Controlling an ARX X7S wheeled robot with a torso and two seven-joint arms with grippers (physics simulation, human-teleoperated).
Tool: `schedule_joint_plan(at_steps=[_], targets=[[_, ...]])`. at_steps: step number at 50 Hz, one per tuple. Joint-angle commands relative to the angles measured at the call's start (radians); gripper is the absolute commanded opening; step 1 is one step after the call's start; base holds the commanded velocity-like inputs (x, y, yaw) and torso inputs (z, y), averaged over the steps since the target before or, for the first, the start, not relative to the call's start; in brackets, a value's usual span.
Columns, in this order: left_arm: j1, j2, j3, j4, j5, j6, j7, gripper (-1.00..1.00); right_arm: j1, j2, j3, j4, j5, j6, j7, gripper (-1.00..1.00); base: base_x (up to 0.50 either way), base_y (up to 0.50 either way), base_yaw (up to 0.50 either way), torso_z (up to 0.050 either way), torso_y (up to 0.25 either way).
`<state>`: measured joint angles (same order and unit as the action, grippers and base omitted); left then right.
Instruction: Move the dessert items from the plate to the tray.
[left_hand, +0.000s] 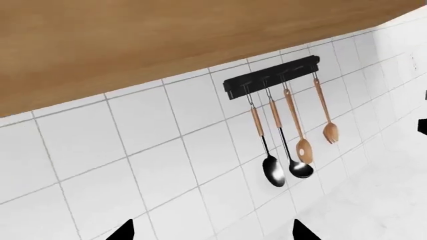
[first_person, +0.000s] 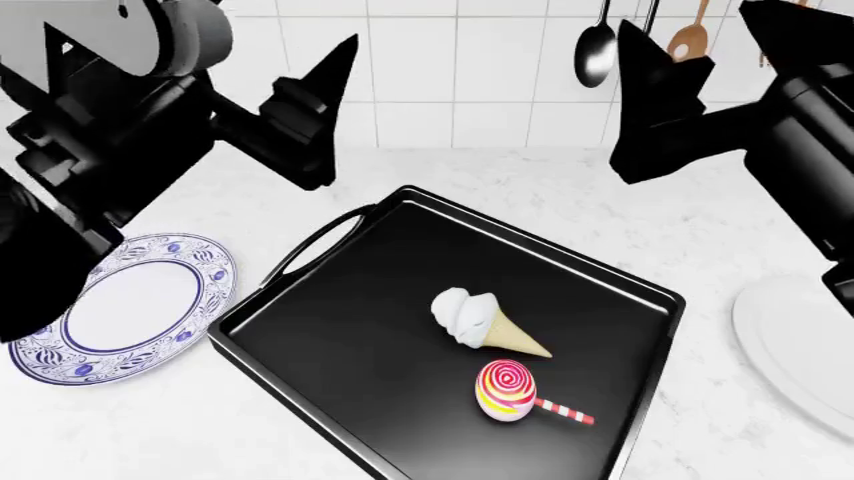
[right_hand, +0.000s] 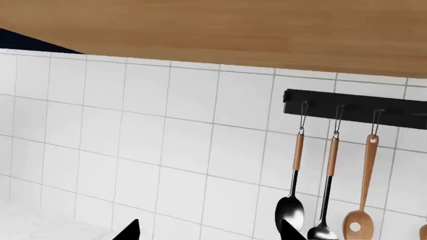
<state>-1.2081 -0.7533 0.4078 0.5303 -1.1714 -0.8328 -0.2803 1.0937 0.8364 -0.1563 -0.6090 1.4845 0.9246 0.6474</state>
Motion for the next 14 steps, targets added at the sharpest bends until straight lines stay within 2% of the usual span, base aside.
schedule_joint_plan(at_steps=[1, 14], targets=[[0.06, -0.034, -0.076, 0.123, 0.152, 0.151, -0.05, 1.0, -0.026, 0.001, 0.041, -0.113, -0.046, -0.059, -0.015, 1.0, 0.0, 0.0, 0.0, 0.0, 0.0], [-0.026, -0.062, -0.064, 0.167, 0.109, 0.079, -0.057, 1.0, -0.02, 0.002, 0.068, -0.146, -0.038, -0.087, -0.009, 1.0, 0.0, 0.0, 0.0, 0.0, 0.0]])
